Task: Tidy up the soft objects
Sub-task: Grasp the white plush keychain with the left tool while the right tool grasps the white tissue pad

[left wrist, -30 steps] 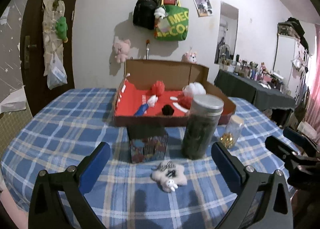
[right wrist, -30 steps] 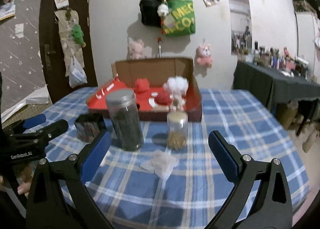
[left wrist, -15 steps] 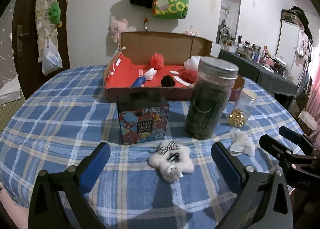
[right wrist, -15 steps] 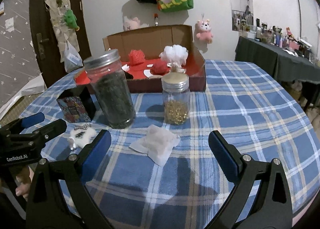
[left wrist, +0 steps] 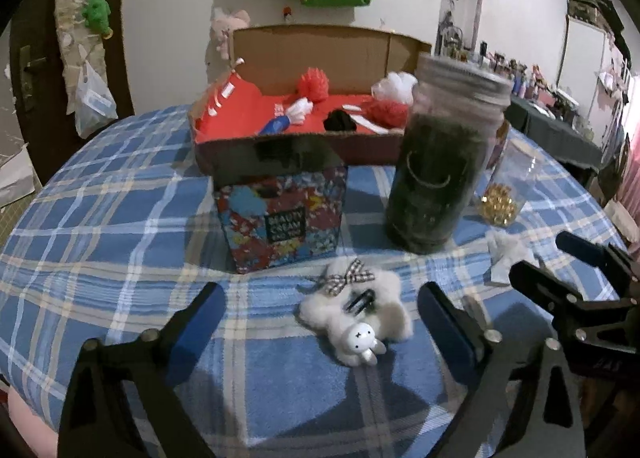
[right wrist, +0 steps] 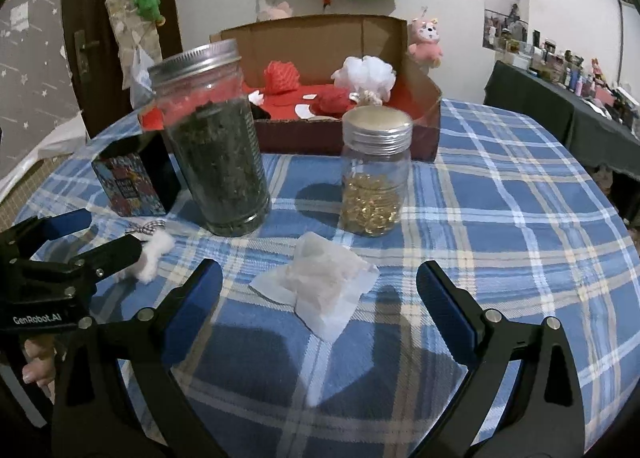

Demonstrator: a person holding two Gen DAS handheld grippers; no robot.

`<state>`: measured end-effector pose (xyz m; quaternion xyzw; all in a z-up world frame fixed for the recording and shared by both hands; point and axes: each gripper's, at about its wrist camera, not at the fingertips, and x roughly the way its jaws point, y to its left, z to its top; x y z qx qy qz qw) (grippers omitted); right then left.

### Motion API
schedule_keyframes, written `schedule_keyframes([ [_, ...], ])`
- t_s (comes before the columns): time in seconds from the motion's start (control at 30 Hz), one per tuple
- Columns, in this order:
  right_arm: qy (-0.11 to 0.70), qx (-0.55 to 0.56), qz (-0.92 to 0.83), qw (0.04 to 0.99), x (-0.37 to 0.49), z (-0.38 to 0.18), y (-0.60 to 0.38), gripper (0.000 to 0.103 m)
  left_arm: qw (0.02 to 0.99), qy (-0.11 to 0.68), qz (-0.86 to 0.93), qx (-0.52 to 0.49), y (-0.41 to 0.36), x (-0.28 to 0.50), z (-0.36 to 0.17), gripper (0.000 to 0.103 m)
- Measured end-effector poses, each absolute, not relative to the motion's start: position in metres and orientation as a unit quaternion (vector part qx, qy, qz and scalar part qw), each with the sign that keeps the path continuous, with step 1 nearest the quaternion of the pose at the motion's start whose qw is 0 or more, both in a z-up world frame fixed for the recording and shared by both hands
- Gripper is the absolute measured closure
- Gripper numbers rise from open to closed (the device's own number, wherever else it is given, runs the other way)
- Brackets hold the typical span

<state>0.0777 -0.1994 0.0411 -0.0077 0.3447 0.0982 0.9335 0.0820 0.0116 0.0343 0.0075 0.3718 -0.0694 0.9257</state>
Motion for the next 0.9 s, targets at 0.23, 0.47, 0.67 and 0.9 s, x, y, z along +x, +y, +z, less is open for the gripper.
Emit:
schedule_keyframes([
  [0.23,0.370,-0.021,0.126,0.920,0.087,0.027,-0.193,0.077,0.915,0.388,-0.110,0.029,-0.001,0.082,0.025,0.047],
  [0.47,0.347,-0.033,0.154,0.925,0.074,0.032,-0.186,0.086,0.919,0.378,-0.112,0.024,0.004,0.076,0.033,0.064],
  [0.67,0.339,-0.018,0.162,0.926,0.071,0.038,-0.189,0.086,0.916,0.383,-0.121,0.011,0.009,0.079,0.032,0.063],
  [0.9,0.350,-0.015,0.160,0.923,0.074,0.036,-0.192,0.085,0.920,0.377,-0.110,0.016,0.013,0.074,0.028,0.027],
])
